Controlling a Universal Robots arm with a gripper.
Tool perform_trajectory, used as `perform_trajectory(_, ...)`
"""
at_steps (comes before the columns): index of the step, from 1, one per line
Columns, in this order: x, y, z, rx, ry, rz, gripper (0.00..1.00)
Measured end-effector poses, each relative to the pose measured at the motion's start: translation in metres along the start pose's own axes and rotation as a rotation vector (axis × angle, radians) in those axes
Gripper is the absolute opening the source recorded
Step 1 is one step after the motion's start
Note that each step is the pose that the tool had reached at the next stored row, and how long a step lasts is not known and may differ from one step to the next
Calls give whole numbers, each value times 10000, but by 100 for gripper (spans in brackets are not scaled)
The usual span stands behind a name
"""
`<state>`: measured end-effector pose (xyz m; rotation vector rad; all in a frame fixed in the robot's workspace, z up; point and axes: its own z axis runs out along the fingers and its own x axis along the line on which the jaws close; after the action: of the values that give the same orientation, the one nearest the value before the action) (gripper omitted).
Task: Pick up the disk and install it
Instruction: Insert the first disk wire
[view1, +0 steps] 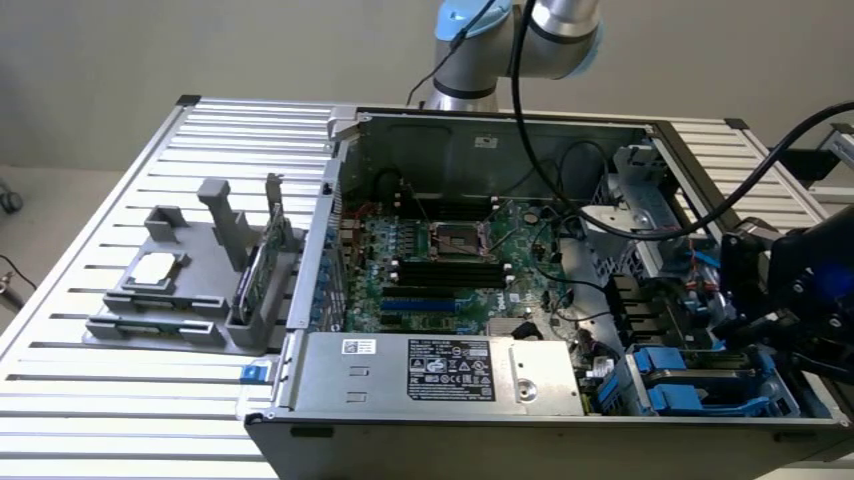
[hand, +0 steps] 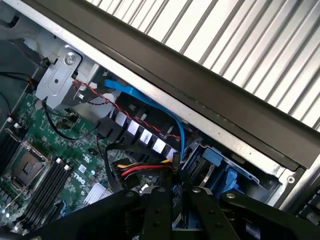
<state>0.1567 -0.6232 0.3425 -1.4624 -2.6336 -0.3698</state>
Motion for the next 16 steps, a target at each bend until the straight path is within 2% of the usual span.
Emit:
perform_trajectory(7,1,-11,-10,12,-27,110,18)
perform_trajectory(8,1,-14,-11,29,-60,119,18)
perform_trajectory(11,1,-23,-12,121,-218,130,18)
perform_trajectory(16,-6,-29,-19,196,-375,224,18)
